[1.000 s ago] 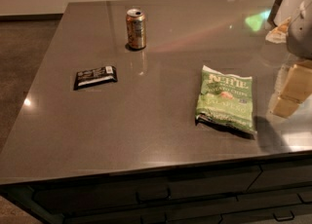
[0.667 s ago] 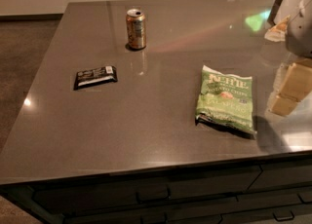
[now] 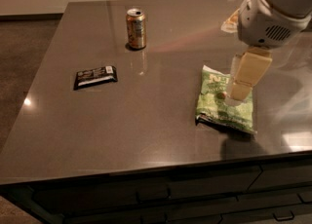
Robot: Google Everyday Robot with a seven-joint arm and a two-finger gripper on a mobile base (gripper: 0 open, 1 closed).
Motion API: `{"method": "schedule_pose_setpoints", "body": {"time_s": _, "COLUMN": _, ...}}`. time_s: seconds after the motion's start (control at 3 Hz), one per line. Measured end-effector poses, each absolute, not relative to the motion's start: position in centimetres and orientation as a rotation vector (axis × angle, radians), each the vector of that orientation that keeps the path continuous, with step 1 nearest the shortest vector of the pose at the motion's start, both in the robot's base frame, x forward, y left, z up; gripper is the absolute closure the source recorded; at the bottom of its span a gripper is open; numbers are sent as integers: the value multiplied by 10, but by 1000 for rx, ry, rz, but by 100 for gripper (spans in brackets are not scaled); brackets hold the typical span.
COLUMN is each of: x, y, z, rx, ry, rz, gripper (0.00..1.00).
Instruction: Pick rxbar chocolate
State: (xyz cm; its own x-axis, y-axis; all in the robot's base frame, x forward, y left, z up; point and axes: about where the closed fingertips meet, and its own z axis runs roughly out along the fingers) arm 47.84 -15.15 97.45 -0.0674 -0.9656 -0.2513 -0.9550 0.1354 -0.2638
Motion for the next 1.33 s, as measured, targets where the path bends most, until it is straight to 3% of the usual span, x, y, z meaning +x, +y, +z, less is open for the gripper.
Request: {"method": "schedule_pose_setpoints", "body": {"time_s": 1.33, "x": 559, "y": -23, "z": 934, "rx": -2143, "ry": 1822, "rz": 43, "gripper": 0}}
